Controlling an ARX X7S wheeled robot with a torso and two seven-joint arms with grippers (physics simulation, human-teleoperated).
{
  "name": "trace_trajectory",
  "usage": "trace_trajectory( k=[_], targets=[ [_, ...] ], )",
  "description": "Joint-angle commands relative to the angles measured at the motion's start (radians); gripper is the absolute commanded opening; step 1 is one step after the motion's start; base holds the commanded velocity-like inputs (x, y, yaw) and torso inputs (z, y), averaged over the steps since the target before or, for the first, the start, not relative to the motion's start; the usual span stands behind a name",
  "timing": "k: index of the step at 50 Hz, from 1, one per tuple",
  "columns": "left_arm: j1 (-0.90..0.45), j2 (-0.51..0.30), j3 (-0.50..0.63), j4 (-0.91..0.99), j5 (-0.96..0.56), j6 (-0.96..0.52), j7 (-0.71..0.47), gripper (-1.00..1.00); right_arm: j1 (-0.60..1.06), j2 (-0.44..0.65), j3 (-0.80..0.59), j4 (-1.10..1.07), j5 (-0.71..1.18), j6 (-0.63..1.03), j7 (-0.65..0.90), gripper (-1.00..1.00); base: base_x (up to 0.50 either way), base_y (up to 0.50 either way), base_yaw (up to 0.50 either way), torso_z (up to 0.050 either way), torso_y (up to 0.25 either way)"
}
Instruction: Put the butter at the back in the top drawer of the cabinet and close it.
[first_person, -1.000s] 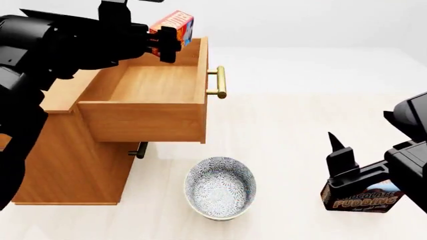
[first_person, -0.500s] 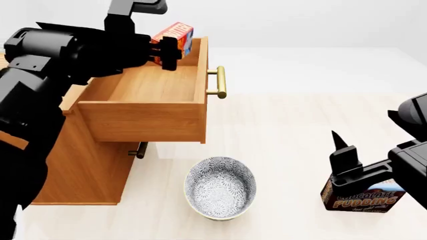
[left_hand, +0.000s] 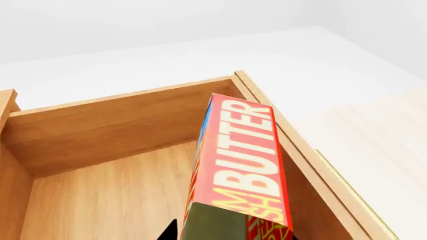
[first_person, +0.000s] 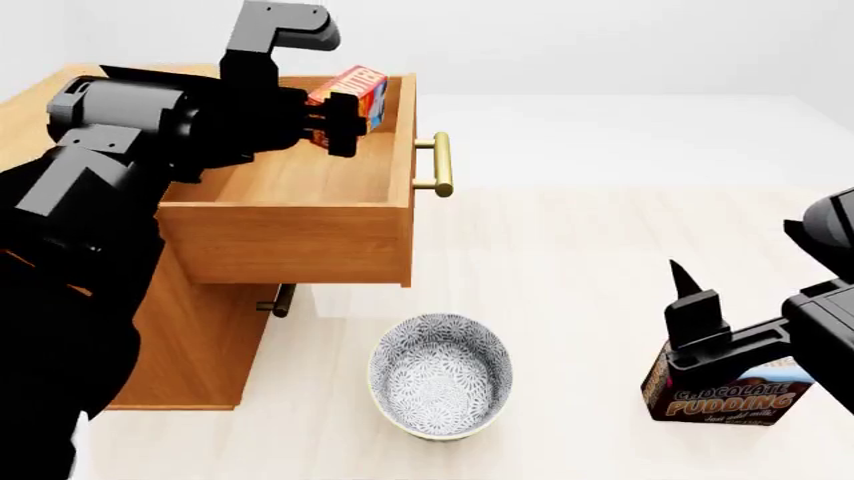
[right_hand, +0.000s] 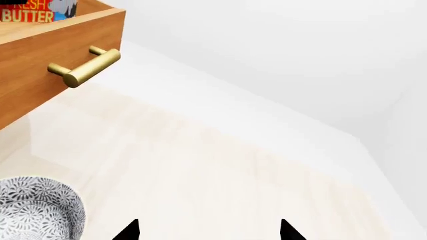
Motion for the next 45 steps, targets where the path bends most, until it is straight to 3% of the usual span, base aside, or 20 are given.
trace_trajectory(
  k=[1, 21, 45],
  targets=[
    [-0.001, 0.014, -0.091, -0.014, 0.040, 0.005, 0.001, -1.00, -0.007, 0.005, 0.005, 0.000, -0.004, 0.000, 0.001, 1.00, 0.00, 0.00, 0.00, 0.000, 0.010],
    [0.032, 0.035, -0.317, -0.015, 0.251, -0.044, 0.008, -1.00, -0.008, 0.019, 0.019, -0.005, -0.002, 0.003, -0.004, 1.00, 0.00, 0.00, 0.00, 0.001, 0.001],
    [0.073, 0.077, -0.749, -0.015, 0.736, -0.103, 0.050, -1.00, -0.013, 0.015, 0.030, -0.004, 0.001, 0.013, 0.011, 1.00, 0.00, 0.00, 0.00, 0.000, 0.001]
  ],
)
